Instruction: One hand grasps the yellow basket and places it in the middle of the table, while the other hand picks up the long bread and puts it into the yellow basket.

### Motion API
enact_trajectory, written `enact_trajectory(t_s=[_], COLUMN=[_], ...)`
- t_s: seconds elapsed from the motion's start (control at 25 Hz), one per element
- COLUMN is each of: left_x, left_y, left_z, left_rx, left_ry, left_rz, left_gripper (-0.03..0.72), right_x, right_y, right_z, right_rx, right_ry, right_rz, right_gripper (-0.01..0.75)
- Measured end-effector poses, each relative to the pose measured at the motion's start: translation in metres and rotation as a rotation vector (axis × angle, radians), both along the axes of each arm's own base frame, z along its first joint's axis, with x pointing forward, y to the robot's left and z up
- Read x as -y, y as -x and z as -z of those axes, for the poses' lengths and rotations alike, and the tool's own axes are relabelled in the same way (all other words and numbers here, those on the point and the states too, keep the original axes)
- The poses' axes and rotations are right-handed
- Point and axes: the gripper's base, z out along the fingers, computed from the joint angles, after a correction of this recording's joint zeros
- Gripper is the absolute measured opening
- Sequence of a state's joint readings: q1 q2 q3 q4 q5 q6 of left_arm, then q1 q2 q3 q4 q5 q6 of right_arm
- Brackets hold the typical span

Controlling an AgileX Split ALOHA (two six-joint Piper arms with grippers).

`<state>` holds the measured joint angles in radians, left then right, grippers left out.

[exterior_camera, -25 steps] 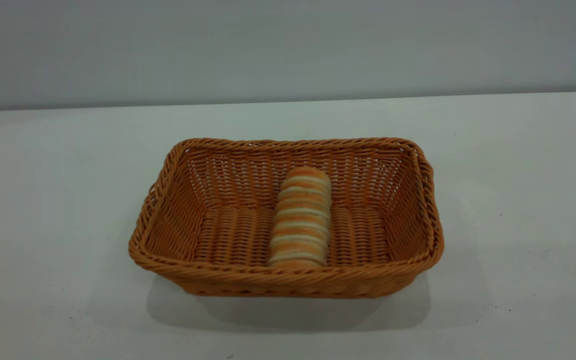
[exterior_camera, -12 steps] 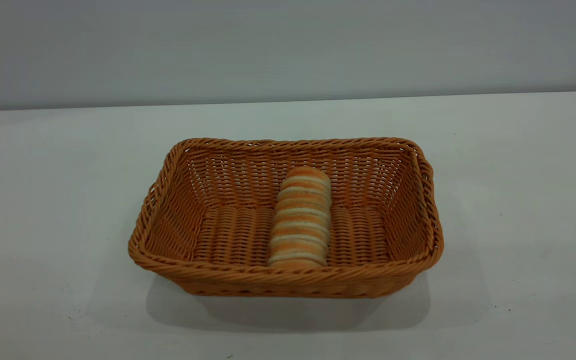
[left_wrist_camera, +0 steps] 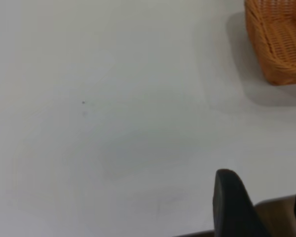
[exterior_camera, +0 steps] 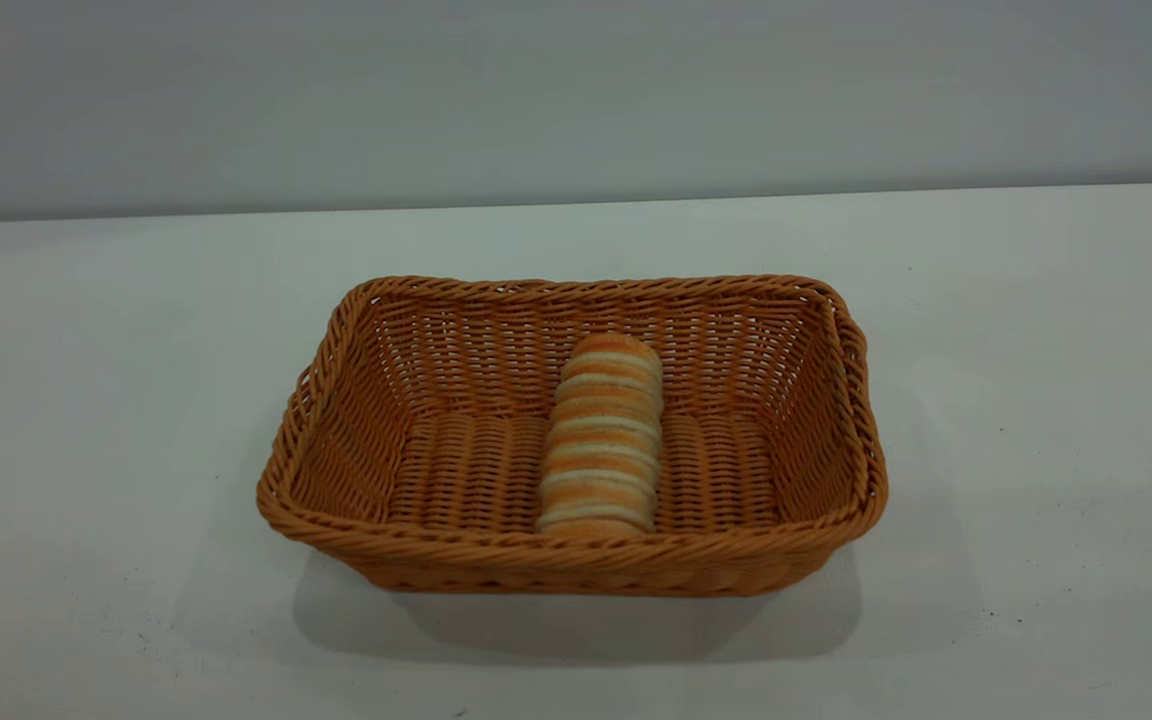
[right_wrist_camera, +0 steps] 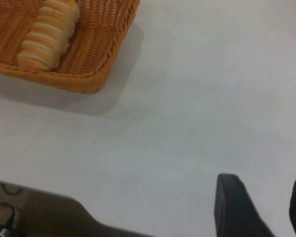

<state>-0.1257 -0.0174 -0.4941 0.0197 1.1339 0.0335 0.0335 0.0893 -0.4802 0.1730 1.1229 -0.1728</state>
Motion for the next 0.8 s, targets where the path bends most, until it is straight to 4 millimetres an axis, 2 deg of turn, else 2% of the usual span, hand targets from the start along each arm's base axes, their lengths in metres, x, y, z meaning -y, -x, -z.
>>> enact_trajectory(t_s=[0.32, 0.8], left_x=[0.0014, 0.0015], left_y=[0.0002, 0.0003], left_z=[0.0013, 0.0013], left_rx=[-0.003, -0.003], left_ry=[-0.002, 0.003], left_rz=[-0.079, -0.087], left_gripper=[0.378, 0.378], right_x=[0.0, 0.0], right_y=[0.0, 0.0], right_z=[0.0, 0.0], right_rx=[0.0, 0.0], right_ry=[0.0, 0.0], right_rz=[0.0, 0.0], right_gripper=[0.259, 0.258])
